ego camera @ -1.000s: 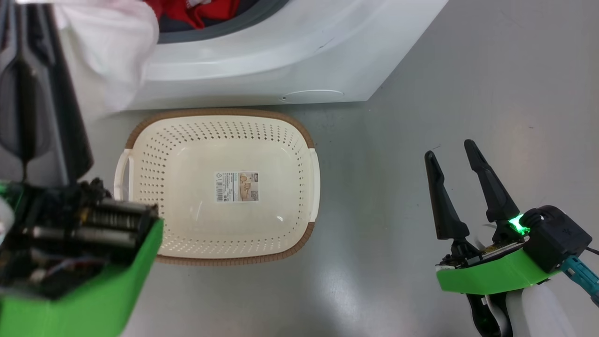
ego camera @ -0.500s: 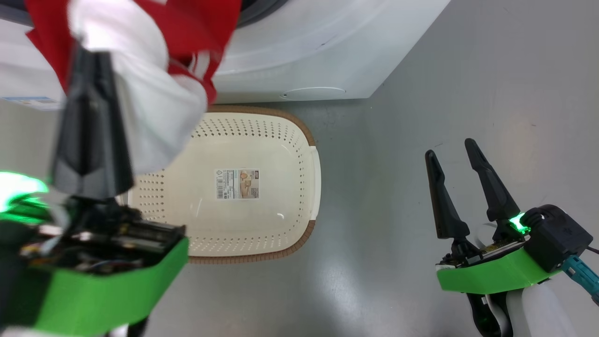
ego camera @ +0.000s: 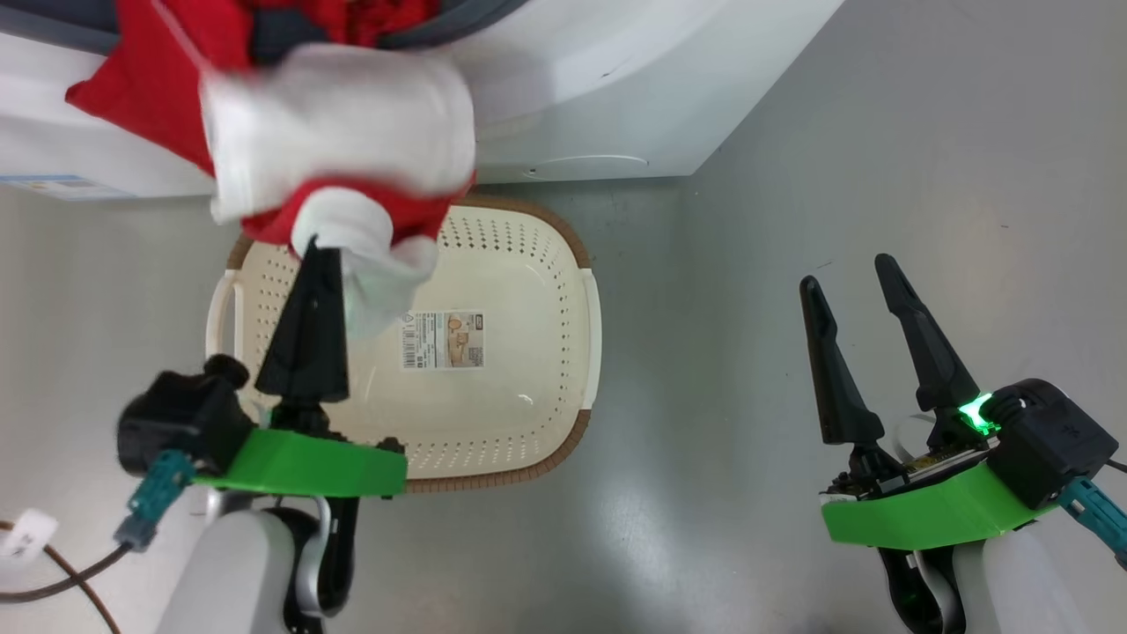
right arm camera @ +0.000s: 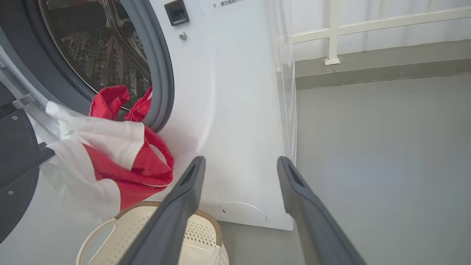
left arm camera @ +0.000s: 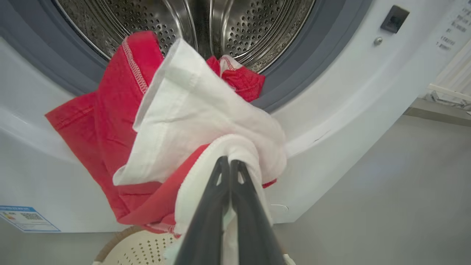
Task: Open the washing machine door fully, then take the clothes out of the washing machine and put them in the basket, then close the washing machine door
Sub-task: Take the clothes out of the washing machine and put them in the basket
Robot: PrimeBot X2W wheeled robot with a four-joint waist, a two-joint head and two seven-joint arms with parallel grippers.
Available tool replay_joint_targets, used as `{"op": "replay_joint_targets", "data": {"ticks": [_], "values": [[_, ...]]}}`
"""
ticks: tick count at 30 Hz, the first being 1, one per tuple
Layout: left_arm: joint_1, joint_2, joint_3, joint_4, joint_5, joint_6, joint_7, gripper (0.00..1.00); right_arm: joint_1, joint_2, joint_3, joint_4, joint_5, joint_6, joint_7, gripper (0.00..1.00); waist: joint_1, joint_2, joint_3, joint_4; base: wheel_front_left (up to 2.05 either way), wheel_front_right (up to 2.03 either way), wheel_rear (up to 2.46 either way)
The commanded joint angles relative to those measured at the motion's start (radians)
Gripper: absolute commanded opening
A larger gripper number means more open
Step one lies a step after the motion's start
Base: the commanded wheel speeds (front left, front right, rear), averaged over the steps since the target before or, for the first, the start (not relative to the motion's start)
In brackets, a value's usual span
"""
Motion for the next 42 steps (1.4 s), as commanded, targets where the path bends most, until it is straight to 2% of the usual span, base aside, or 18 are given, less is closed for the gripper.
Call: {"op": "replay_joint_targets", "data": {"ticks": [1, 11, 17, 23, 31, 38, 39, 40, 41, 42], "values": [[-0.016, 0.01, 0.024, 0.017, -0.006, -0.014, -0.014, 0.0, -0.002, 0.002, 0.026, -0.023, -0.015, 0.002, -0.004, 1.0, 0.0, -0.0001, 0.0, -0.003, 0.0, 0.0, 0.0], [-0.087, -0.025, -0.017, 0.407, -0.073, -0.075, -0.043, 0.0, -0.006, 0.002, 0.033, -0.02, -0.011, 0.002, -0.004, 1.0, 0.0, -0.0001, 0.001, -0.009, 0.0, 0.0, 0.0], [-0.164, -0.035, -0.042, 0.685, -0.076, -0.102, -0.069, 0.0, -0.01, 0.002, 0.041, -0.018, -0.01, 0.002, -0.004, 1.0, 0.0, -0.0001, 0.004, -0.022, 0.0, 0.0, 0.0], [-0.237, -0.043, -0.05, 0.898, -0.092, -0.136, -0.097, 0.0, -0.011, -0.002, 0.041, -0.016, -0.009, 0.002, -0.004, 1.0, 0.0, -0.0001, 0.006, -0.032, 0.0, 0.0, 0.0], [-0.301, -0.049, -0.063, 1.057, -0.117, -0.159, -0.109, 0.0, -0.014, -0.002, 0.046, -0.012, -0.007, 0.002, -0.004, 1.0, 0.0, -0.0001, 0.006, -0.04, 0.0, 0.0, 0.0], [-0.315, -0.05, -0.07, 1.054, -0.144, -0.151, -0.11, 0.0, -0.013, -0.005, 0.042, -0.012, -0.006, 0.002, -0.004, 1.0, 0.0, -0.0001, 0.008, -0.045, 0.0, 0.0, 0.0], [-0.316, -0.05, -0.069, 1.05, -0.144, -0.148, -0.11, 0.25, -0.013, -0.005, 0.042, -0.012, -0.005, 0.002, -0.004, 1.0, 0.0, -0.0001, 0.008, -0.045, 0.0, 0.0, 0.0], [-0.317, -0.05, -0.068, 1.046, -0.144, -0.146, -0.11, 0.4, -0.014, -0.005, 0.042, -0.012, -0.005, 0.002, -0.004, 1.0, 0.0, -0.0001, 0.009, -0.045, 0.0, 0.0, 0.0], [-0.318, -0.05, -0.065, 1.042, -0.144, -0.143, -0.11, 0.66, -0.014, -0.005, 0.043, -0.012, -0.005, 0.002, -0.004, 1.0, 0.0, -0.0001, 0.01, -0.044, 0.0, 0.0, 0.0], [-0.318, -0.05, -0.064, 1.038, -0.143, -0.141, -0.11, 0.99, -0.014, -0.004, 0.043, -0.012, -0.004, 0.002, -0.004, 1.0, 0.0, -0.0001, 0.01, -0.043, 0.0, 0.0, 0.0]]}}
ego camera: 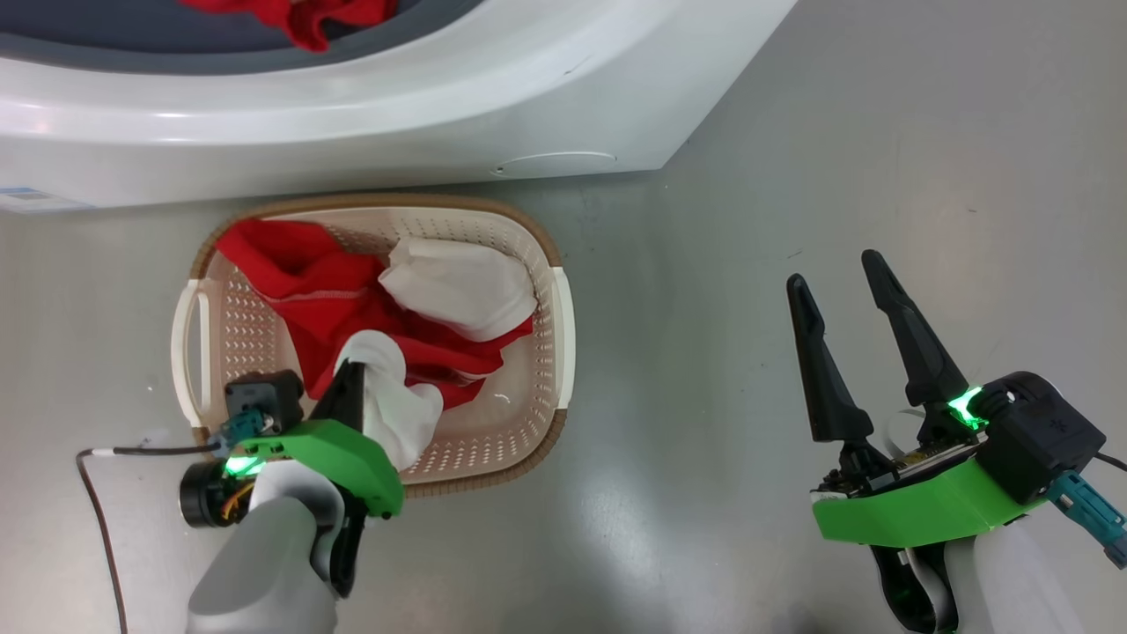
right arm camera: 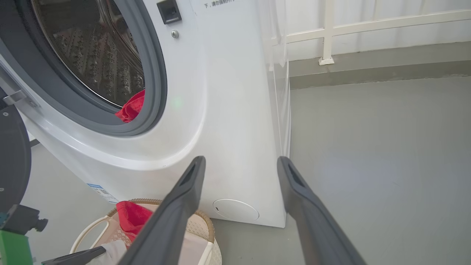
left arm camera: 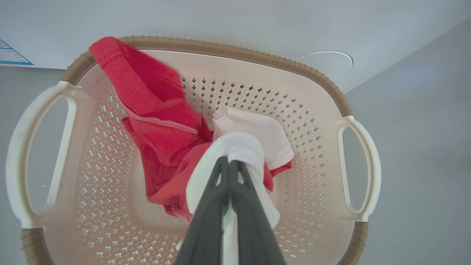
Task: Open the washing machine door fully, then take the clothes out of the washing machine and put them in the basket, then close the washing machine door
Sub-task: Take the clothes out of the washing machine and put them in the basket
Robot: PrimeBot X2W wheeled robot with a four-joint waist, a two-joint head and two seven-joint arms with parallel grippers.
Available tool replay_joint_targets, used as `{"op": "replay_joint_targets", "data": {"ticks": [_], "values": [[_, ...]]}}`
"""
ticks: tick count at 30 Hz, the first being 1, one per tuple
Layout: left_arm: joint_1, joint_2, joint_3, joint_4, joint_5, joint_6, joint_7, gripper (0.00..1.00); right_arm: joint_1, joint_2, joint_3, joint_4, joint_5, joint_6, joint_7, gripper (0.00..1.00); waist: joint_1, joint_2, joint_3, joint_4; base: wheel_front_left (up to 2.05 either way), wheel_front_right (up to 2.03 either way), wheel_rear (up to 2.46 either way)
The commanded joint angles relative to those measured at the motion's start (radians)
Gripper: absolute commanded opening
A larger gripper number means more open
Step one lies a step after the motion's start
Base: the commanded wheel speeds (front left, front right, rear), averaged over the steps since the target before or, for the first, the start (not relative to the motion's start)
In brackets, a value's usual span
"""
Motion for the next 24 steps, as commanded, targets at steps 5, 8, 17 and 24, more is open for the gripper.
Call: {"op": "replay_joint_targets", "data": {"ticks": [5, 8, 17, 24], "values": [[-0.009, 0.02, 0.038, -0.039, -0.004, 0.011, -0.012, 1.0, -0.001, 0.001, 0.024, -0.017, -0.002, 0.002, -0.004, 1.0, 0.0, 0.0, 0.001, 0.004, 0.0, 0.0, 0.0], [-0.008, 0.02, 0.055, -0.075, 0.01, 0.014, -0.012, 1.0, -0.002, 0.001, 0.024, -0.015, -0.001, 0.002, -0.004, 1.0, 0.0, 0.0, -0.002, 0.006, 0.0, 0.0, 0.0], [0.032, 0.02, 0.118, -0.277, 0.07, 0.019, -0.012, 1.0, 0.001, 0.002, 0.021, -0.004, 0.0, 0.002, -0.004, 1.0, 0.0, 0.0, -0.03, 0.013, 0.0, 0.0, 0.0], [0.118, 0.02, 0.156, -0.509, 0.151, 0.043, -0.012, 1.0, 0.01, 0.004, 0.022, 0.007, 0.001, 0.002, -0.005, 1.0, 0.0, 0.0, -0.085, 0.016, 0.0, 0.0, 0.0]]}}
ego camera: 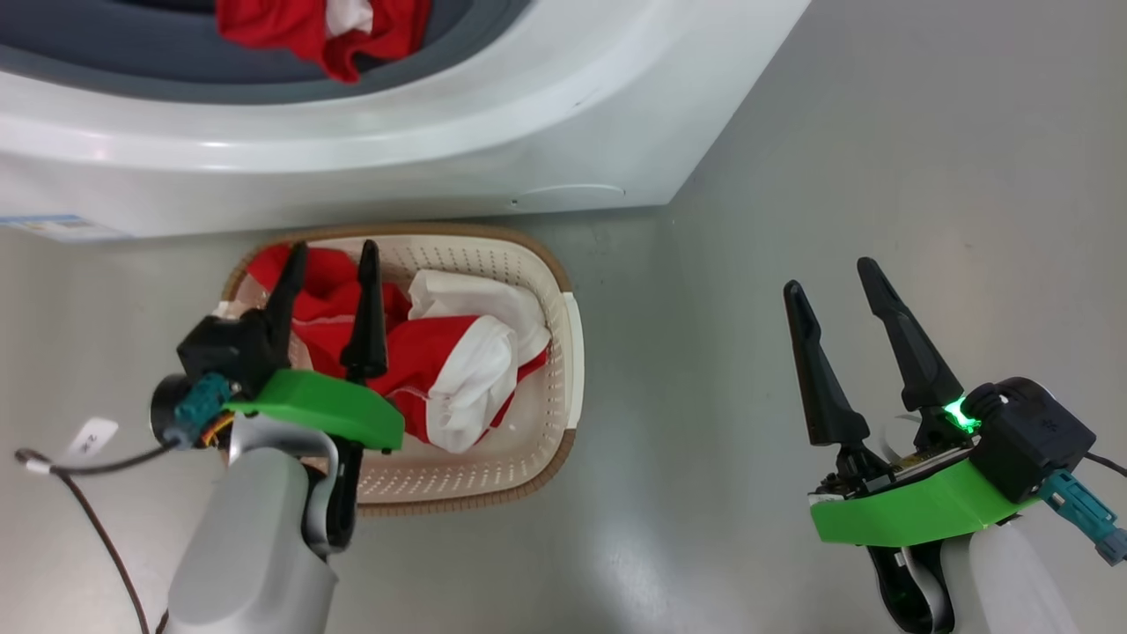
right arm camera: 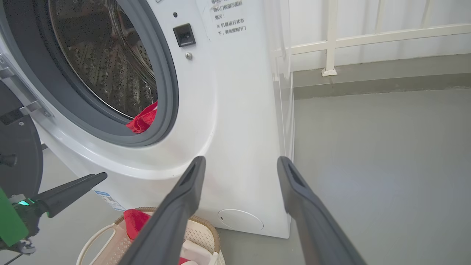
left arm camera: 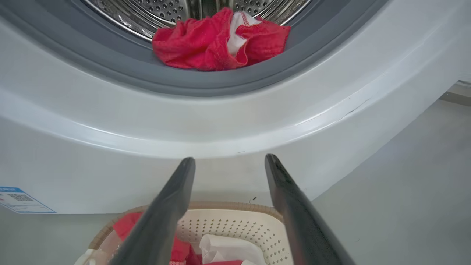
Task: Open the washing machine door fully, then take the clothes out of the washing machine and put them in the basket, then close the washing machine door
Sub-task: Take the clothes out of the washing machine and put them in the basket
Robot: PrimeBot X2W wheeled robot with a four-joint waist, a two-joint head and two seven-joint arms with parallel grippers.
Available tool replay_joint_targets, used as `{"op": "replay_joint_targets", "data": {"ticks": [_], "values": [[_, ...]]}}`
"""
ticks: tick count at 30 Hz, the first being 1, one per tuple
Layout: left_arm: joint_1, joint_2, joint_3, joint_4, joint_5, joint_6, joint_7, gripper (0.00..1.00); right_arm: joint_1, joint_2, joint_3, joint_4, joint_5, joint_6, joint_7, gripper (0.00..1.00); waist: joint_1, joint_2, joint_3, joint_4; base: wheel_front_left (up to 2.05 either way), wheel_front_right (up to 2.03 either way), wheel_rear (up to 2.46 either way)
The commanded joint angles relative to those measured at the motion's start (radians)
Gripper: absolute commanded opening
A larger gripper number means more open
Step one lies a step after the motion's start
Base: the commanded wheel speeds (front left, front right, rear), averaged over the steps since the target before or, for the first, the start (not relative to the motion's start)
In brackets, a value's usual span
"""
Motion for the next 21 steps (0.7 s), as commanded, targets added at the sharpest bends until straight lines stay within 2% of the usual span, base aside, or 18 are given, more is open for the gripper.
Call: {"op": "replay_joint_targets", "data": {"ticks": [1, 12, 21], "values": [[0.035, 0.02, 0.032, -0.048, 0.019, 0.01, -0.009, 1.0, 0.012, 0.004, 0.023, -0.019, 0.0, 0.002, -0.005, 1.0, 0.0, 0.0, -0.024, 0.001, 0.0, 0.0, 0.0], [0.176, 0.02, 0.067, -0.297, 0.089, 0.03, -0.009, 1.0, 0.051, 0.006, 0.016, -0.009, 0.003, 0.002, -0.005, 1.0, 0.0, 0.0, -0.151, 0.005, 0.0, 0.0, 0.0], [0.275, 0.031, 0.084, -0.386, 0.116, 0.062, -0.009, 1.0, 0.103, 0.007, -0.001, -0.002, 0.016, 0.002, -0.005, 1.0, 0.0, 0.0, -0.254, 0.007, 0.0, 0.0, 0.0]]}}
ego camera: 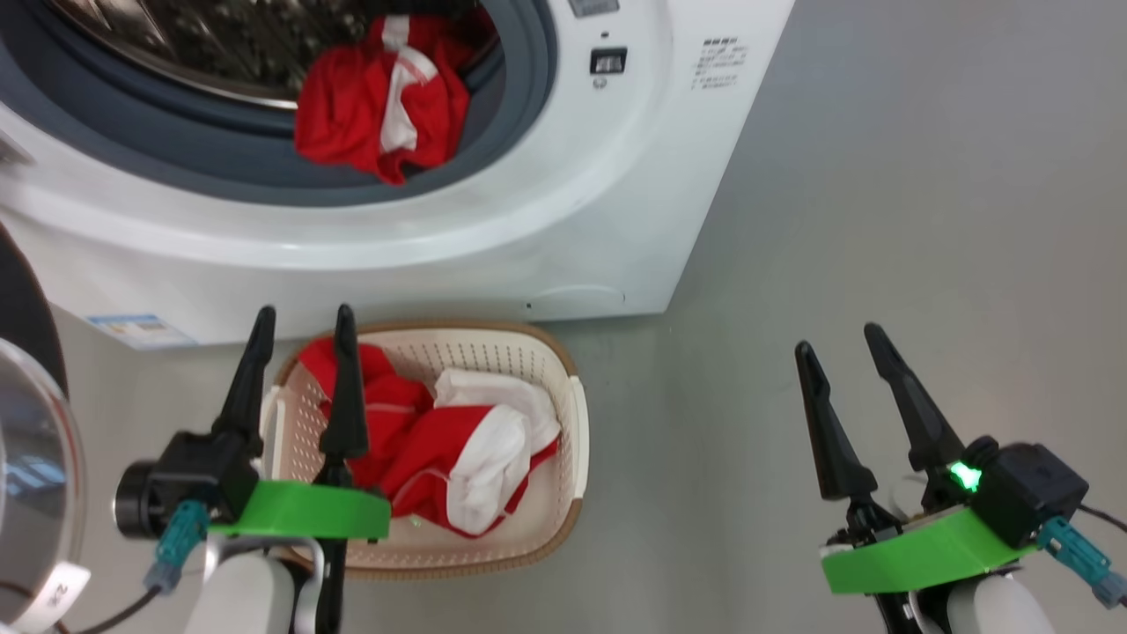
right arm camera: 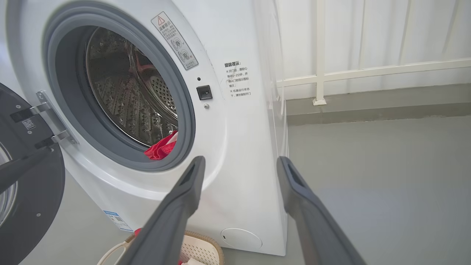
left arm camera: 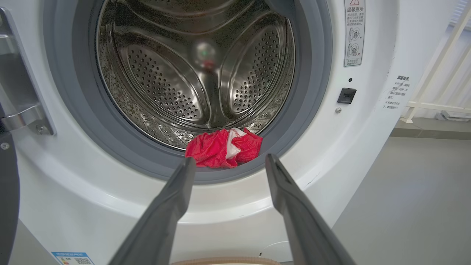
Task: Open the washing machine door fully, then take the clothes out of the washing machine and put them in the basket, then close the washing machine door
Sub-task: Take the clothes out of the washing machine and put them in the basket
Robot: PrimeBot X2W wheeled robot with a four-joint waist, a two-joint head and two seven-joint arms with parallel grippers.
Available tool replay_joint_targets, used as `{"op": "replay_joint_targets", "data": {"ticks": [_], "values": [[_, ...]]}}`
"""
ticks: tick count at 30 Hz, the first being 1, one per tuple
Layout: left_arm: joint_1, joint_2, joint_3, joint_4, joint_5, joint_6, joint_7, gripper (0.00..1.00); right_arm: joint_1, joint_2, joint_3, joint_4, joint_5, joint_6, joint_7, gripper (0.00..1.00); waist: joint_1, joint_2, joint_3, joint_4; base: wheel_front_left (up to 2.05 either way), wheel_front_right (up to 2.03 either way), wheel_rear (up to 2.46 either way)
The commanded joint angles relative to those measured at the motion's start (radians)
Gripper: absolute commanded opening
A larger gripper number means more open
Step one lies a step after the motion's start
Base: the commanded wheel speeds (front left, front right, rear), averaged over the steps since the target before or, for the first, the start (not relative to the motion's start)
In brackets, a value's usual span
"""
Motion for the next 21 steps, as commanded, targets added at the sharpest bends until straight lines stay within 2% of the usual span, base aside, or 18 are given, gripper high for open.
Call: {"op": "replay_joint_targets", "data": {"ticks": [1, 10, 21], "values": [[0.021, 0.024, 0.035, -0.039, 0.014, 0.013, -0.008, 1.0, 0.02, 0.004, 0.019, -0.022, 0.009, 0.002, -0.005, 1.0, 0.0, 0.0, -0.06, 0.001, 0.0, 0.0, 0.0], [0.12, 0.05, 0.057, -0.108, 0.018, 0.057, 0.011, 1.0, 0.087, 0.004, -0.008, -0.023, 0.018, 0.002, -0.005, 1.0, 0.0, 0.0, -0.169, 0.001, 0.0, 0.0, 0.0], [0.216, 0.071, 0.088, -0.189, 0.014, 0.106, 0.051, 1.0, 0.15, 0.004, -0.034, -0.036, 0.016, 0.002, -0.002, 1.0, 0.0, 0.0, -0.246, 0.001, 0.0, 0.0, 0.0]]}}
